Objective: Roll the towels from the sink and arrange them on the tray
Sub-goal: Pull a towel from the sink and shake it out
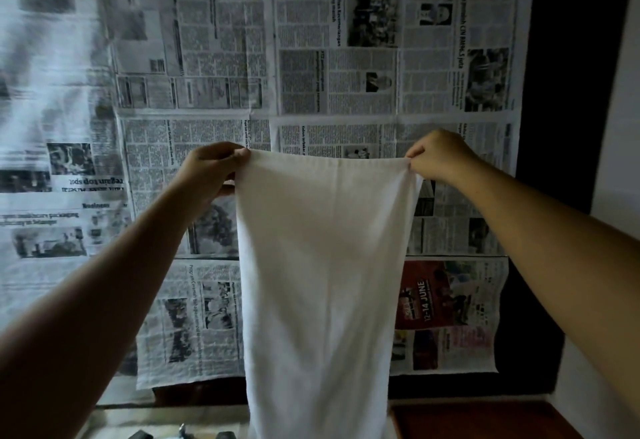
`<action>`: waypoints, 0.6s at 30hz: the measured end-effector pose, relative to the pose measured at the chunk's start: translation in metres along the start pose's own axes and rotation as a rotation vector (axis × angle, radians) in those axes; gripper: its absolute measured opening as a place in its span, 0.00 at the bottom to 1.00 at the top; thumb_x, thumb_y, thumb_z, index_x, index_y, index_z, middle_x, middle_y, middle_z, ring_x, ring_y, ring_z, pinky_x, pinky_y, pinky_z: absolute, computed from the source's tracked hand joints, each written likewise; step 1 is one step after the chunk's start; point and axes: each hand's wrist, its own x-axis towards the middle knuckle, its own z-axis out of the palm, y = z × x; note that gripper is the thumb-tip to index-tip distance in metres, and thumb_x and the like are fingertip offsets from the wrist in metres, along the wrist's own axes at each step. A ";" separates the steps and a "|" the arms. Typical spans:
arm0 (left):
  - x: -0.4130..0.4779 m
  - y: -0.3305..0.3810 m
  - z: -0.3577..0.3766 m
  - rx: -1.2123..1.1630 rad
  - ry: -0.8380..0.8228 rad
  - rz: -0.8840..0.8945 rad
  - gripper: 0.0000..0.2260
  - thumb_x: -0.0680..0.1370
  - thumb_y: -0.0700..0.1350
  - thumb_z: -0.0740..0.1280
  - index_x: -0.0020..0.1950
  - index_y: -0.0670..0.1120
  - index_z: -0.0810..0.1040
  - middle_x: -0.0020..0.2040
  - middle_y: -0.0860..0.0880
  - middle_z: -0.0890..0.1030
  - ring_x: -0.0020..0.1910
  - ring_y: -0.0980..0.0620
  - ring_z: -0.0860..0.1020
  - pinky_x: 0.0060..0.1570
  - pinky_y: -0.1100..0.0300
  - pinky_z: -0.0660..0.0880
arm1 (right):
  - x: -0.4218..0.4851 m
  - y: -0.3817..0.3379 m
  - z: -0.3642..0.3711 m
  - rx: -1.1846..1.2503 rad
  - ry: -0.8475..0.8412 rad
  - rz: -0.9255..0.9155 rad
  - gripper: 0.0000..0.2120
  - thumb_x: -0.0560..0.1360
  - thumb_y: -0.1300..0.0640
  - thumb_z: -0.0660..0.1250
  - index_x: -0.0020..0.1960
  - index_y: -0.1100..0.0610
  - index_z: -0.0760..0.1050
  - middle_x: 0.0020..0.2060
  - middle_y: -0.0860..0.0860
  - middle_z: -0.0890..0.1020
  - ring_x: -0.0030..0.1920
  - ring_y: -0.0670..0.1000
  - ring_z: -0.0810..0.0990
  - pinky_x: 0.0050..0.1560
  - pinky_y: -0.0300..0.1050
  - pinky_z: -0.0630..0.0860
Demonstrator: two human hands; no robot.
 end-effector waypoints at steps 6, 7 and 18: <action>0.001 0.014 0.010 -0.045 -0.031 0.035 0.05 0.82 0.44 0.68 0.52 0.46 0.83 0.44 0.48 0.83 0.45 0.49 0.83 0.45 0.55 0.82 | -0.006 -0.024 0.000 0.360 0.038 0.164 0.16 0.74 0.45 0.68 0.44 0.59 0.81 0.36 0.55 0.85 0.35 0.55 0.85 0.35 0.49 0.84; 0.001 0.016 0.014 -0.052 -0.039 0.045 0.05 0.82 0.44 0.67 0.50 0.46 0.83 0.42 0.49 0.82 0.43 0.50 0.82 0.42 0.57 0.81 | -0.007 -0.028 0.001 0.359 0.045 0.152 0.14 0.74 0.46 0.70 0.44 0.58 0.80 0.37 0.55 0.85 0.36 0.55 0.85 0.35 0.49 0.84; -0.006 0.036 0.067 -0.219 -0.240 0.170 0.07 0.82 0.42 0.66 0.45 0.47 0.80 0.40 0.47 0.76 0.40 0.50 0.75 0.41 0.59 0.73 | -0.016 -0.088 0.006 0.494 -0.142 -0.249 0.11 0.77 0.65 0.62 0.49 0.51 0.78 0.52 0.48 0.80 0.52 0.51 0.77 0.52 0.46 0.75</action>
